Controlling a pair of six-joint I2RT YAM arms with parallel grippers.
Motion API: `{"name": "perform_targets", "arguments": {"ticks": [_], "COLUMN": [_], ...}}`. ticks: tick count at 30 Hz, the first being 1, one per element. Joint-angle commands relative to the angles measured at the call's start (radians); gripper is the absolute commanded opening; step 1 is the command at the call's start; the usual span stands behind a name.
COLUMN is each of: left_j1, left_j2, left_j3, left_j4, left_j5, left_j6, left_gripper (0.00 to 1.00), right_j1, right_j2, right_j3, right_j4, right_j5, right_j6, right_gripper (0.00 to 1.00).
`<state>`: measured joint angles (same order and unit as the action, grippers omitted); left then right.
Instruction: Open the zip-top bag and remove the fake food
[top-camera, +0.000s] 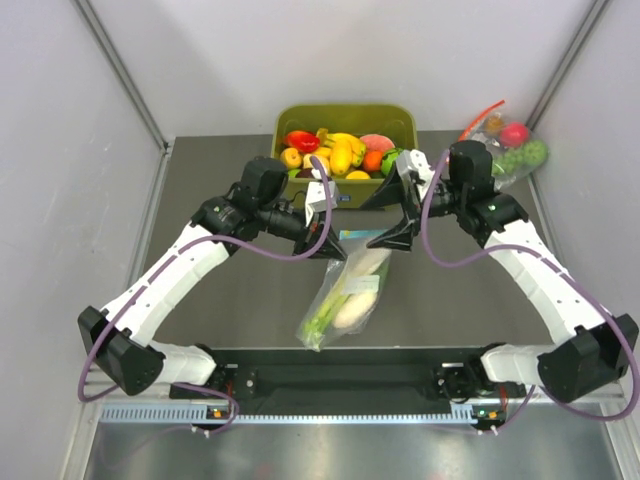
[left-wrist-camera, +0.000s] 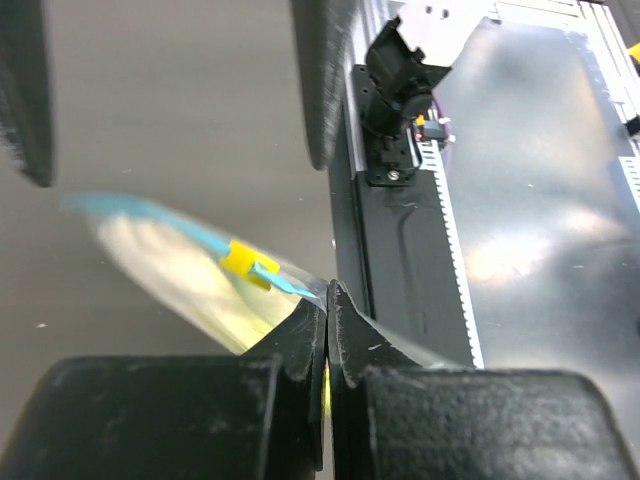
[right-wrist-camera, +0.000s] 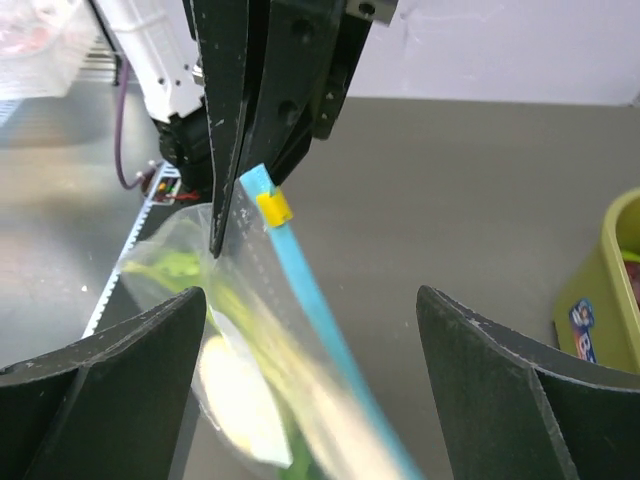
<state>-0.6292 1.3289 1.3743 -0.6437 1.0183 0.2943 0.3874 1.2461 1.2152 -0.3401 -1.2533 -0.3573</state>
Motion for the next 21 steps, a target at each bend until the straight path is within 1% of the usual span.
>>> {"name": "perform_targets", "arguments": {"ticks": [1,6,10,14,19,21], "left_j1": [0.002,0.002,0.002,0.002,0.002,0.002], "left_j2": [-0.019,-0.02,-0.017,-0.019,-0.008,-0.008], "left_j3": [0.043,0.039,0.014,-0.018,-0.027,-0.029], "left_j4": [-0.008,-0.005,0.032,0.075,0.078,0.075], "left_j5": [0.078,0.071,0.034,0.008,0.043,0.051], "left_j6": [0.048,0.051,0.04,0.028,0.023,0.023], "left_gripper": [0.0,0.0,0.0,0.0,0.0,0.0], "right_j1": [-0.013,-0.01,0.01,0.051,0.102,0.102], "right_j2": [0.044,0.088,0.084,0.076,0.124,0.148], "right_j3": [0.072,0.079,0.031,-0.026,-0.034,-0.014], "right_j4": [0.003,-0.005,-0.022,-0.033,-0.076,-0.08], "right_j5": [-0.15,-0.187,-0.206,-0.186,-0.123,-0.107], "right_j6": [-0.051,-0.048,-0.054,-0.062,-0.092,-0.097], "right_gripper": [0.86,0.86,0.83,0.68,0.68,0.71]}}
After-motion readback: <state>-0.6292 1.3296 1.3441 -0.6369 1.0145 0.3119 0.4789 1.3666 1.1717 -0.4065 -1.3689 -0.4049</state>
